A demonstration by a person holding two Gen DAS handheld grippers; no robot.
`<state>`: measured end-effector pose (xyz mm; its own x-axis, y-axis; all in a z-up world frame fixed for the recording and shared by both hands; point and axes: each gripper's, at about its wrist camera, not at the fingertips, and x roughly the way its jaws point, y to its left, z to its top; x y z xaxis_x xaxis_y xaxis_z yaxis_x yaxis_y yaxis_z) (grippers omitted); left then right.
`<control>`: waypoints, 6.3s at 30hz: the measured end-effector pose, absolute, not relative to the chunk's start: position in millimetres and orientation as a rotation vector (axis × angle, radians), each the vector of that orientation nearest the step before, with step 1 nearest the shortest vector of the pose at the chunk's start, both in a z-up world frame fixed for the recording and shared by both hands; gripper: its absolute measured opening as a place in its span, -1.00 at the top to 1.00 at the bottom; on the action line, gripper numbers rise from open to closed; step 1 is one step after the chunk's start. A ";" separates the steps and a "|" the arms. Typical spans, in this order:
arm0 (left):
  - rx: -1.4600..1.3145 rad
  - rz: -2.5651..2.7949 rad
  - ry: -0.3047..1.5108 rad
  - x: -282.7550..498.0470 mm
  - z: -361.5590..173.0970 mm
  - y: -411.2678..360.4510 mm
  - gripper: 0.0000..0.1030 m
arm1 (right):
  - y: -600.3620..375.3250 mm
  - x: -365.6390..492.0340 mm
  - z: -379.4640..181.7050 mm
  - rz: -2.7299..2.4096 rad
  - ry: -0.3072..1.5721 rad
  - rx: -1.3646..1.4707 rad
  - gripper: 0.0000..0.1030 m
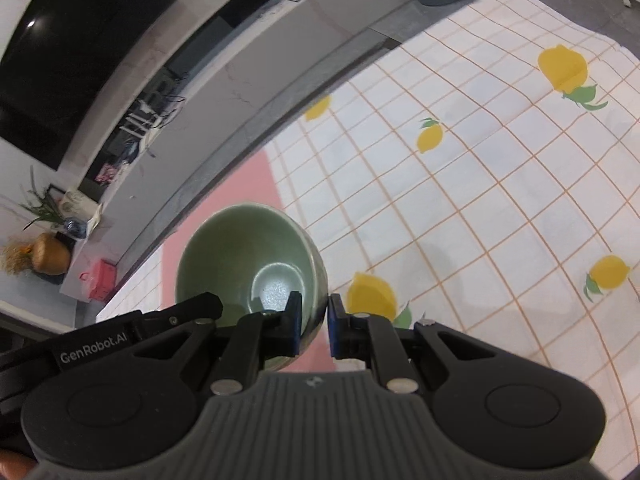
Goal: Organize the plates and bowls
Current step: 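Close the right gripper on the green bowl rim while the left gripper also grips it, then carry the green bowl over the nested steel bowls with both grippers, then lower the green bowl into the orange bowl and open both grippers, then grip the nested bowl stack rim with both grippers, then carry the bowl stack onto the glass plate stack with both grippers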
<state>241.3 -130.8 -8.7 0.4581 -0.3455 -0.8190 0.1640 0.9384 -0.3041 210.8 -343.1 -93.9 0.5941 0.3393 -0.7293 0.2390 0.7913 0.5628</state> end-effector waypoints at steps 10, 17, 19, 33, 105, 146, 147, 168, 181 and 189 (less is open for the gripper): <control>-0.277 -0.274 1.010 179.0 10.1 -106.6 0.79 | -329.4 153.8 -73.2 0.140 0.927 0.655 0.79; -0.309 -0.263 0.996 140.1 8.4 -99.8 0.79 | -327.2 120.8 -72.4 0.164 0.926 0.620 0.80; -0.312 -0.257 0.997 130.5 6.2 -98.7 0.79 | -325.8 113.4 -74.5 0.169 0.935 0.611 0.80; -0.359 -0.244 1.078 99.9 -24.1 -85.5 0.76 | -319.0 91.2 -103.2 0.171 1.033 0.588 0.83; -0.537 -0.230 1.024 109.7 -67.3 -48.1 -0.37 | -337.9 103.1 -148.0 0.099 1.081 0.622 -0.12; -0.533 -0.234 1.130 122.9 -120.9 -74.1 -0.22 | -331.0 120.2 -198.2 0.161 1.157 0.741 0.05; -0.533 -0.234 1.129 123.4 -120.9 -74.4 -0.21 | -331.5 120.2 -198.8 0.160 1.159 0.747 0.06; -0.532 -0.240 1.116 123.7 -110.2 -72.9 -0.11 | -331.7 121.2 -189.3 0.143 1.156 0.754 0.11; -0.544 -0.189 1.054 109.5 -71.2 -41.1 -0.11 | -299.2 123.6 -153.5 0.235 1.147 0.725 0.11; -0.576 -0.112 1.010 97.0 -52.4 -2.6 -0.11 | -257.1 127.5 -137.0 0.332 1.145 0.679 0.11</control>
<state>97.0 -2.6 -52.4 0.5399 -0.3476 -0.7666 -0.1707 0.8466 -0.5041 127.5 -257.1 -137.0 0.3942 0.5683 -0.7222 0.0942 0.7567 0.6469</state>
